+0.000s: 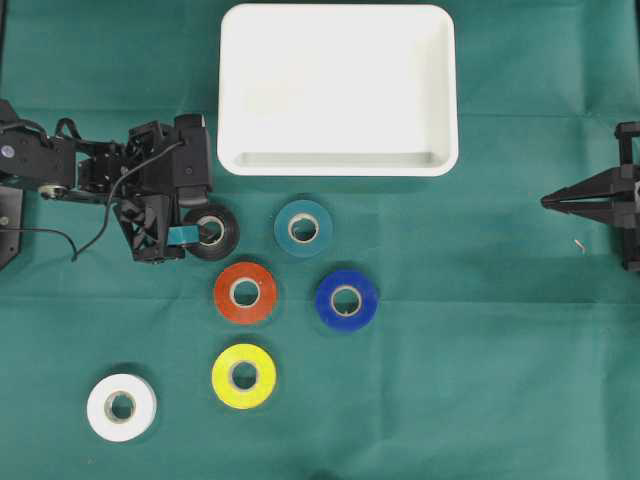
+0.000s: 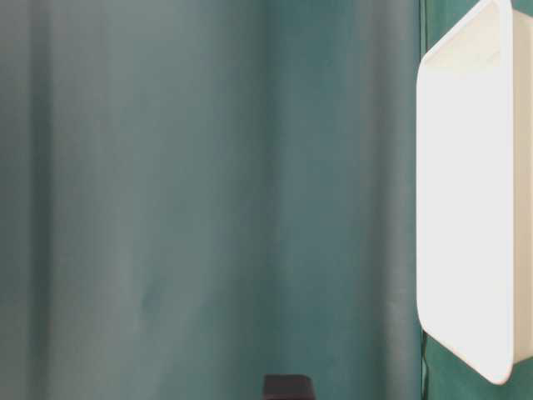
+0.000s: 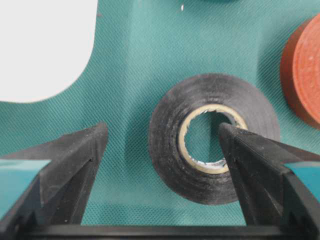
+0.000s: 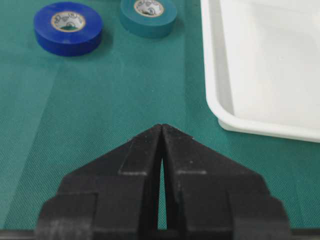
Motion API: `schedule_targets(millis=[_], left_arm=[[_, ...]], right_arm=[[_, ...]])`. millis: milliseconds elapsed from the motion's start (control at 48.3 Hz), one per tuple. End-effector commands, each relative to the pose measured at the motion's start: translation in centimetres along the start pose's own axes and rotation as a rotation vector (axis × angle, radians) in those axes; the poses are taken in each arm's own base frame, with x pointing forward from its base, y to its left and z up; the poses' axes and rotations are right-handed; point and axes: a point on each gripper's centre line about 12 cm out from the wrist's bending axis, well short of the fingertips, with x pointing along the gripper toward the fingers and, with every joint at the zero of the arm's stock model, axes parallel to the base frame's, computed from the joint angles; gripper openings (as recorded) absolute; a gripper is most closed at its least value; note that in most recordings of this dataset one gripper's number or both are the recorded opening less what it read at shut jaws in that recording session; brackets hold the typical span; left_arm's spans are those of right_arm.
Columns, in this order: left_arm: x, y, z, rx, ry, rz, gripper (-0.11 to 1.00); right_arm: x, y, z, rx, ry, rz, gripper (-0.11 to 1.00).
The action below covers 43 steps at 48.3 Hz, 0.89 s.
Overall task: Put the tape into the white case with the left arm.
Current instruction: 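Lower the left gripper into the black roll's hole and close it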
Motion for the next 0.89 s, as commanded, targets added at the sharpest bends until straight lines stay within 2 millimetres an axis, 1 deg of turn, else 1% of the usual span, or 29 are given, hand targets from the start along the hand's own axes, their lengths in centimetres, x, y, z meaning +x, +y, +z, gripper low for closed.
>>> schedule_targets(millis=[0,166,331,435,497,538,642,683,724,745,869], left_arm=[[0.1,0.1,0.7,-0.002,-0.018,0.001,1.00],[0.7,0.1,0.5,-0.001,0.003,0.002,1.00],[1.1,0.1,0.7,-0.001,0.006,0.002,1.00],[1.0,0.1,0.9,0.001,0.001,0.002,0.96],[1.0,0.1,0.8,0.001,0.005,0.002,0.87],[1.0,0.1,0.8,0.001,0.006,0.002,0.78],[1.0,0.1,0.8,0.004,0.006,0.002,0.48],[0.9,0.1,0.7,0.004,0.006,0.002,0.34],[0.9,0.1,0.8,0.004,0.003,0.002,0.25],[0.9,0.1,0.7,0.004,0.005,0.002,0.23],[0.8,0.1,0.7,0.002,0.006,0.002,0.23]], right_arm=[[0.1,0.0,0.4,0.000,-0.011,0.000,-0.09],[0.1,0.0,0.4,0.002,-0.011,0.000,-0.09],[0.1,0.0,0.5,0.000,-0.012,0.000,-0.09],[0.1,0.0,0.4,0.000,-0.009,0.000,-0.09],[0.1,0.0,0.4,0.000,-0.011,0.000,-0.09],[0.1,0.0,0.4,0.002,-0.009,0.000,-0.09],[0.1,0.0,0.4,0.000,-0.011,0.000,-0.09],[0.1,0.0,0.4,0.002,-0.011,0.000,-0.09],[0.1,0.0,0.5,0.000,-0.012,0.000,-0.09],[0.1,0.0,0.4,0.000,-0.011,0.000,-0.09],[0.1,0.0,0.5,0.002,-0.012,0.000,-0.09]])
